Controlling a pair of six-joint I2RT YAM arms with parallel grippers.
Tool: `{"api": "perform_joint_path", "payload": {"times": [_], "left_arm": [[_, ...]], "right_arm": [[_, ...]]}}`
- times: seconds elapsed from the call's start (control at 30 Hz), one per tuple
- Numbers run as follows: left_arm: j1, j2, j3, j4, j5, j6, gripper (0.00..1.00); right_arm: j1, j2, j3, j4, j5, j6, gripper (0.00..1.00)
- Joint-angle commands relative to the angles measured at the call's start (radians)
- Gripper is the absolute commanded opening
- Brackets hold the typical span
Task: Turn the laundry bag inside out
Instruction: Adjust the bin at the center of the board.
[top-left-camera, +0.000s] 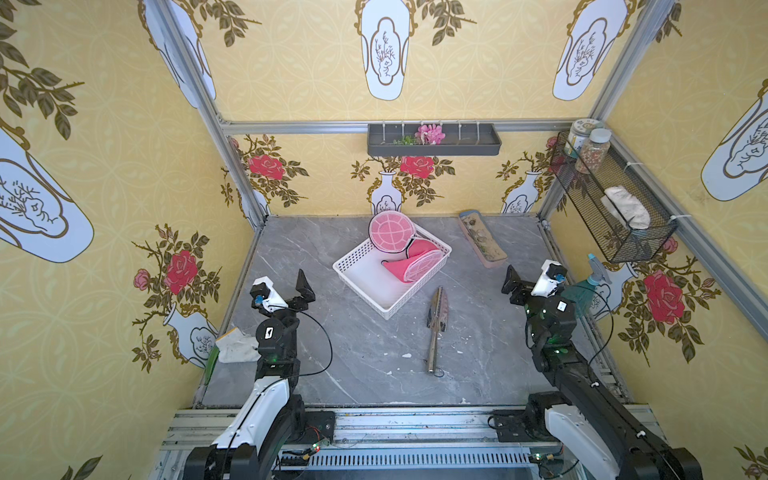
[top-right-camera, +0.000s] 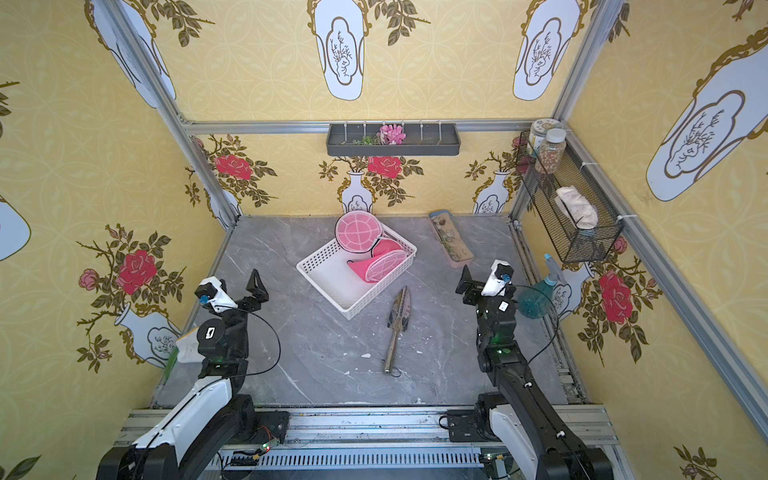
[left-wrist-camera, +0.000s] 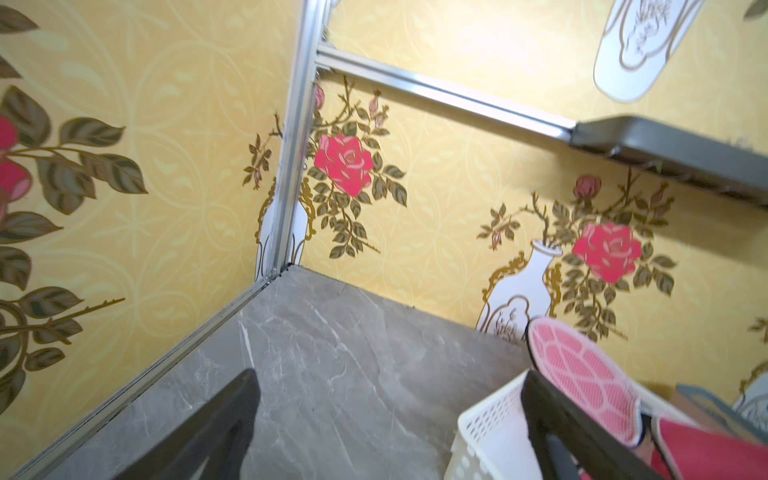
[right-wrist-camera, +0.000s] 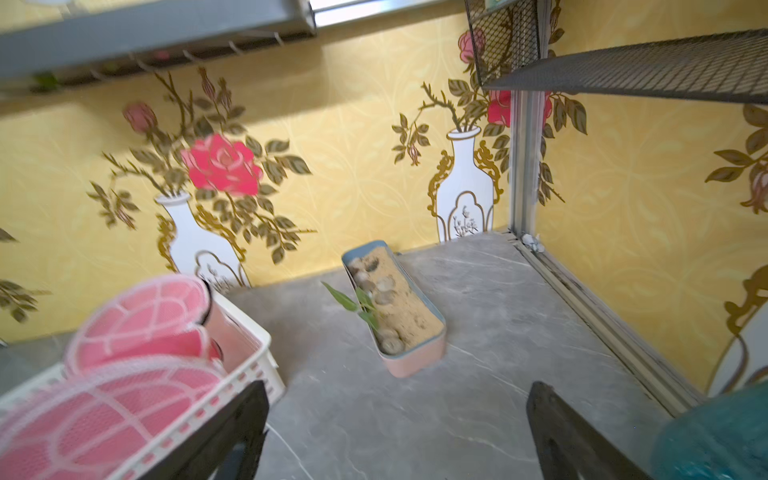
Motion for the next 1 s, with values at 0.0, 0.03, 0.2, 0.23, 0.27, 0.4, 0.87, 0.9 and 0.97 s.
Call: {"api": "perform_joint_path", "payload": {"times": [0.0,0.03,0.2,0.23,0.27,0.4,0.87,0.9,0.97], "left_arm": [[0.001,-0.052,0.098,-0.299,-0.087,-0.212,1.0],[0.002,-0.049,0.139,-0.388,-0.056,-0.239,1.0],[-0.007,0.049,0.32,-0.651,0.171,-0.354,1.0],[-0.022,0.063,0.334,-0.663,0.201,-0.39,1.0],[-0.043,0.078,0.35,-0.678,0.215,-0.42,1.0],[-0.158,0.194,0.453,-0.805,0.266,-0.537,0.99],[-0.271,0.63,0.627,-0.933,0.357,-0.75,0.74],[-0.272,0.653,0.635,-0.924,0.367,-0.752,0.71],[-0.27,0.692,0.656,-0.91,0.375,-0.747,0.66]], "right_arm": [[-0.003,0.054,0.099,-0.201,-0.182,0.156,0.97],[0.004,0.091,0.141,-0.234,-0.222,0.156,0.97],[0.199,0.268,0.359,-0.355,-0.205,0.022,0.97],[0.24,0.302,0.4,-0.377,-0.192,0.009,0.97],[0.27,0.344,0.441,-0.409,-0.184,0.015,0.97],[0.43,0.49,0.583,-0.555,-0.14,0.02,0.97],[0.643,0.612,0.806,-0.987,0.01,0.224,0.95],[0.679,0.609,0.805,-1.027,0.042,0.244,0.95],[0.727,0.604,0.797,-1.081,0.083,0.292,0.94]]}}
